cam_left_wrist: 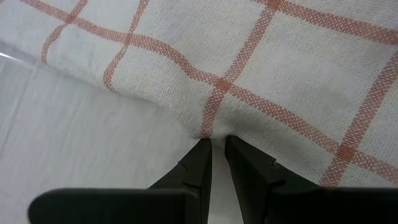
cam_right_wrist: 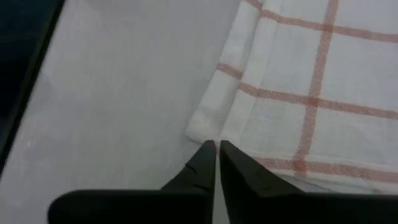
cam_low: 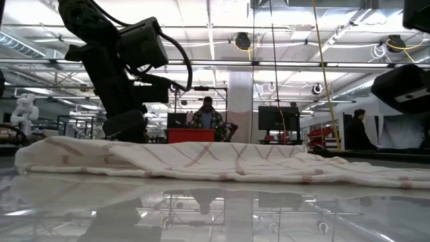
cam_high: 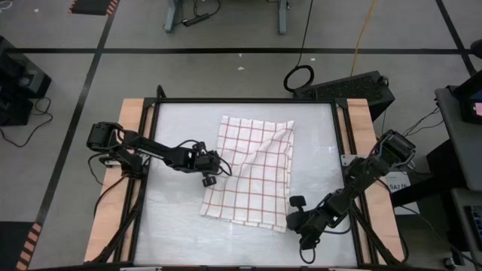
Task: Roll towel
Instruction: Fold the white checkered towel
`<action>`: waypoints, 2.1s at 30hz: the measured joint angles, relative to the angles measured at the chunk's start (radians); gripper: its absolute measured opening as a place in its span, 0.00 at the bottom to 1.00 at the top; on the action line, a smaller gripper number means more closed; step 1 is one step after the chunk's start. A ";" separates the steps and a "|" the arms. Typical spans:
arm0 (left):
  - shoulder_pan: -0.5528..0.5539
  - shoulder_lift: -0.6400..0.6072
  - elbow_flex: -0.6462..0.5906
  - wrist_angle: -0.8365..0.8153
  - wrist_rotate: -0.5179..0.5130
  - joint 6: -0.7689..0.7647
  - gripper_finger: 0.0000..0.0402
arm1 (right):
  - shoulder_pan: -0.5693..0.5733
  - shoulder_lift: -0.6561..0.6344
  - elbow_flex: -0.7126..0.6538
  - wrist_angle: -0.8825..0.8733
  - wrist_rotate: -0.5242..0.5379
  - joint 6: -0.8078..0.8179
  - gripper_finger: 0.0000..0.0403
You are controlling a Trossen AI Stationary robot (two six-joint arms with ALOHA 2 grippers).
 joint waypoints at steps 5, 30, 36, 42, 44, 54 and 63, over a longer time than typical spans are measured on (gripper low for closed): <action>0.000 0.000 0.000 0.000 0.000 0.000 0.16 | 0.013 0.000 0.000 0.007 0.060 0.011 0.21; 0.000 0.000 -0.001 0.007 0.003 0.001 0.16 | 0.013 0.063 0.000 0.035 0.049 0.016 0.02; 0.000 0.000 -0.001 0.007 0.003 0.001 0.16 | -0.005 0.057 0.000 0.030 -0.023 0.043 0.05; -0.001 -0.006 0.003 -0.002 -0.012 0.002 0.16 | -0.018 0.016 0.000 0.021 -0.058 0.066 0.03; 0.000 -0.033 0.016 -0.040 0.004 0.004 0.16 | -0.019 0.006 0.000 0.021 -0.059 0.066 0.03; -0.133 -0.203 0.076 0.119 0.037 0.110 0.16 | -0.028 -0.032 0.027 0.012 -0.058 0.078 0.02; -0.198 -0.062 0.070 0.147 -0.189 0.177 0.16 | -0.024 -0.034 0.037 0.024 -0.062 0.144 0.02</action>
